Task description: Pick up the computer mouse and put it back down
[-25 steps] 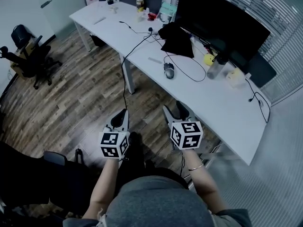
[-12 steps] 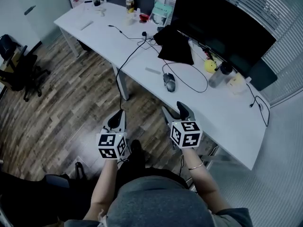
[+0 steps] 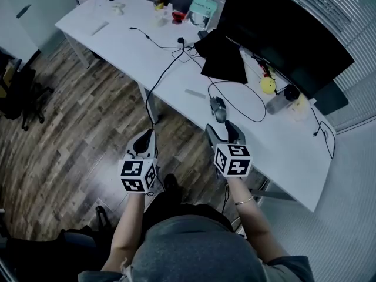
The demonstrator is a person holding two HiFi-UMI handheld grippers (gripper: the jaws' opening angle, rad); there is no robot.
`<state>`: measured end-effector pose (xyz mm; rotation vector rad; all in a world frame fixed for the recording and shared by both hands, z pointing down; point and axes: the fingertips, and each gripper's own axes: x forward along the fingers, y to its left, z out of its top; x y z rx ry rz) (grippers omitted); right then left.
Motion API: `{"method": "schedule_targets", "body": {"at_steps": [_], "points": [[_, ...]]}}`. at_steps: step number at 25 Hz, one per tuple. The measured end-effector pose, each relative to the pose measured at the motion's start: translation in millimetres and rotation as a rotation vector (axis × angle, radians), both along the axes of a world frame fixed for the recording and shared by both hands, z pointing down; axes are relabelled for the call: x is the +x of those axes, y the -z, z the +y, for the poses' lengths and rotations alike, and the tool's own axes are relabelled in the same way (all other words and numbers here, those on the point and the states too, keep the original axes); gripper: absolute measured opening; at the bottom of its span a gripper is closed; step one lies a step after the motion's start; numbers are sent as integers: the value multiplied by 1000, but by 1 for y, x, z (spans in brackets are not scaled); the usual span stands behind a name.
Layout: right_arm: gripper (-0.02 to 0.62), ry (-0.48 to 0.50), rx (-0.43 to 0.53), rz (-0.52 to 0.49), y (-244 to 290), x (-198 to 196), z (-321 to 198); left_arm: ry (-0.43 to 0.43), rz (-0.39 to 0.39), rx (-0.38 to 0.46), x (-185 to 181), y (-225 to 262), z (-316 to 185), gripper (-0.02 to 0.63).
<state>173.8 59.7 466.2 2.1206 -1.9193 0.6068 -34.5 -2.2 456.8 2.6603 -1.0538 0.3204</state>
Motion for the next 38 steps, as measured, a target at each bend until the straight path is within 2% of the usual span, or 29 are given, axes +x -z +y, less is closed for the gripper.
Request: {"method": "schedule_targets", "body": {"at_steps": [12,22,38], "points": [[275,-73,-47,47,-8,19,-34,-66,16,-43,8,-14,-44,29],[293,-100,-112,66,-31,47,-45,-106,-11,-60,26,-22,-59,29],[308,-62,-210,34,-77,82,-79,-128,-51,-92,74,-35,-92,29]]}}
